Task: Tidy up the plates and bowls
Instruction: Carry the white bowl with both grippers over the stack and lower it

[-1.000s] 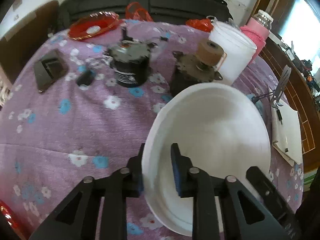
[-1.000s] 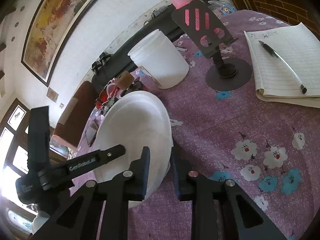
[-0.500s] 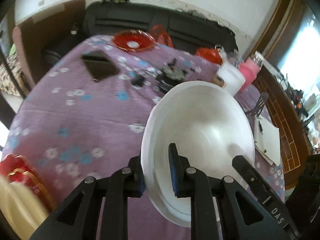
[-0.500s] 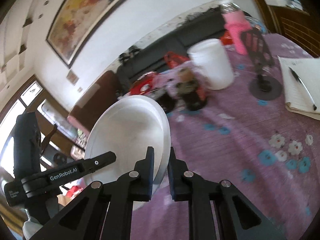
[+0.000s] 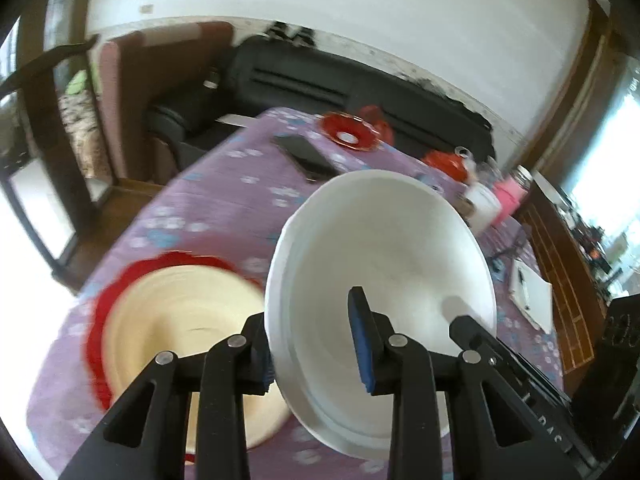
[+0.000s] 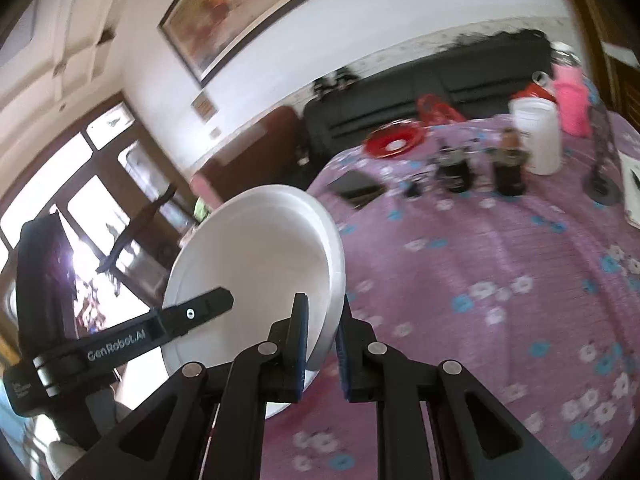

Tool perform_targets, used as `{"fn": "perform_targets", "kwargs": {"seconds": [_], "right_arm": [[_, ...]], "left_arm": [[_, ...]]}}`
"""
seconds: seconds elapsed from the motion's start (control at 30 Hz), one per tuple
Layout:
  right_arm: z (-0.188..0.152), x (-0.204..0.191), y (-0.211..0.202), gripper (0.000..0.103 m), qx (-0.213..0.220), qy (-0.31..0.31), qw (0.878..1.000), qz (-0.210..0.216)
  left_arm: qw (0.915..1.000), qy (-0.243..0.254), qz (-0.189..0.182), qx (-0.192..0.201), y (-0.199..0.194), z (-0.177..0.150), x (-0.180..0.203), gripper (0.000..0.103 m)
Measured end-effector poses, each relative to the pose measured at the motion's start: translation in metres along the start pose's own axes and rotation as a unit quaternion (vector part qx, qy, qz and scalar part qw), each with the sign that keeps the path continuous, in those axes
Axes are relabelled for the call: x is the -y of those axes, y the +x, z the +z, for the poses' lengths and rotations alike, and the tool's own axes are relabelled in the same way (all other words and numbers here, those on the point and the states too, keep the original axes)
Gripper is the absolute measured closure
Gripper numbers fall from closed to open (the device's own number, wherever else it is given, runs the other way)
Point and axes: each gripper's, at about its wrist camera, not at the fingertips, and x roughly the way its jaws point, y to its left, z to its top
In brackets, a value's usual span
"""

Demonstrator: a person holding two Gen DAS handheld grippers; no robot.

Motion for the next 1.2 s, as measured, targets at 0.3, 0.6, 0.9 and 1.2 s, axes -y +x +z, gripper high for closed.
{"fn": "perform_targets", "kwargs": {"seconds": [0.3,0.6,0.9,1.2], "right_arm": [[-0.028,-0.055,0.042,0.088,-0.04,-0.038,0.998,0.016],[-0.037,-0.067,0.048,0.088,-0.047,-0.05,0.997,0.021],[-0.048,-0.071,0.054,0.088,-0.051,-0.067,0.996,0.014],[-0.05,-0.075,0.065,0.088,-0.062,-0.068,0.996,0.01]], "left_arm": [[0.9984,-0.042,0.036,0.002,-0.017,-0.017,-0.072,0.074],[0.9973,-0.034,0.057,0.031,-0.031,-0.034,-0.083,0.074],[0.9877,0.017,0.133,0.081,-0.035,-0.048,-0.068,0.074],[0.9842,0.029,0.154,0.081,-0.032,-0.046,-0.072,0.074]]}}
